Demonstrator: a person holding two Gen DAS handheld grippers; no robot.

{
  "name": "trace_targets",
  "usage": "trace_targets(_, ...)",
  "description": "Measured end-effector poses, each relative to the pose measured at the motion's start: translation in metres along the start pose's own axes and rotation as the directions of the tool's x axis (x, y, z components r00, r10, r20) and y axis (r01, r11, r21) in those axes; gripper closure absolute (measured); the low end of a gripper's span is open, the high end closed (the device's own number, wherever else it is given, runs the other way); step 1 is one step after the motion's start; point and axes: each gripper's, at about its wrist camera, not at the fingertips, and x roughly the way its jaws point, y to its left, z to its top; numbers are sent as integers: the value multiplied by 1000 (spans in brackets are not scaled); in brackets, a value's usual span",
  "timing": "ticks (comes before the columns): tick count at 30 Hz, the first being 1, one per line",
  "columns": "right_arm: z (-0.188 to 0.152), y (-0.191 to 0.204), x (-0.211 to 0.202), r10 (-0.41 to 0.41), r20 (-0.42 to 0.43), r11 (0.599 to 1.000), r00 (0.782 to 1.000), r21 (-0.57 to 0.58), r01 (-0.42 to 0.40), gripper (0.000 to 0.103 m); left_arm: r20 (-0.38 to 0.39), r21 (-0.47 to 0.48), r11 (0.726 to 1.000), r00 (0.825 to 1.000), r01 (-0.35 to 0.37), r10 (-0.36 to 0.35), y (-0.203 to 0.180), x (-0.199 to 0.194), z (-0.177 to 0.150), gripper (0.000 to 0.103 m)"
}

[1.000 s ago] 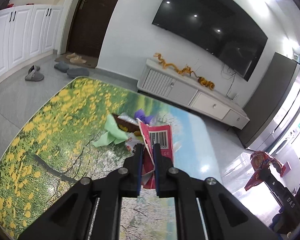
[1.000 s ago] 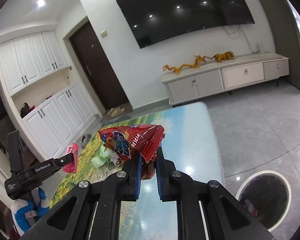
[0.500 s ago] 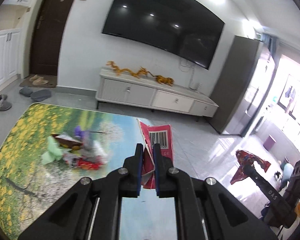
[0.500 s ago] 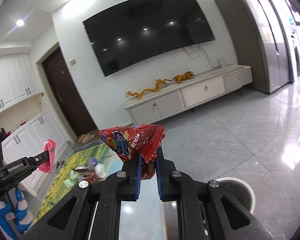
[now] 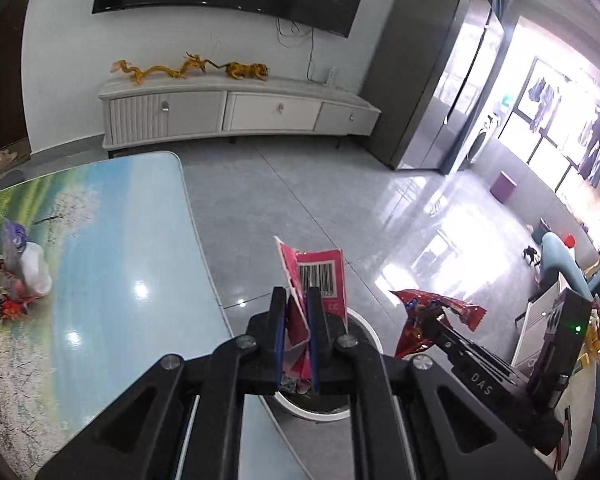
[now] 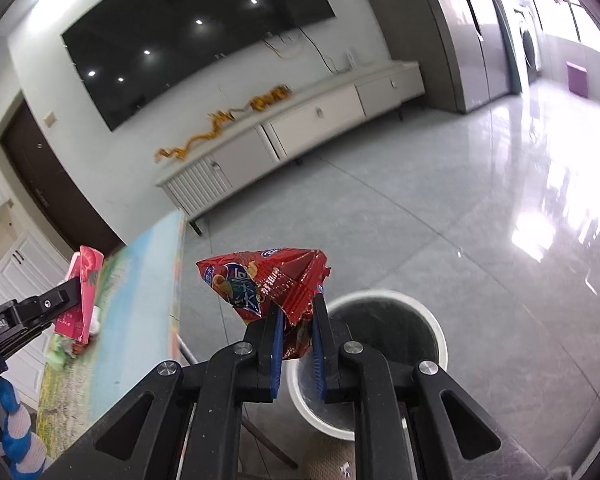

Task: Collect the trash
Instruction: 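Lift both held items off the table toward the bin, then open both grippers over the white bin to drop the items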

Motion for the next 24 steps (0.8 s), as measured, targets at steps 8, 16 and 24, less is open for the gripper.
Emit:
trace_targets(8,-13,-46,40,-42,-131,996,991,78,52,90,-146,16,999,989,38,-35,-24,79,-6,91)
trace_targets(16,-24,-68,64,-66,-211,988,975,120,93,83,-231,-2,996,969,88,-86,-37,134,-9,81)
trace_targets(24,-25,-88,70,-91,-224,979,970,159,129,67,-248,-35,992,960,124,-129,-42,148,-7,61)
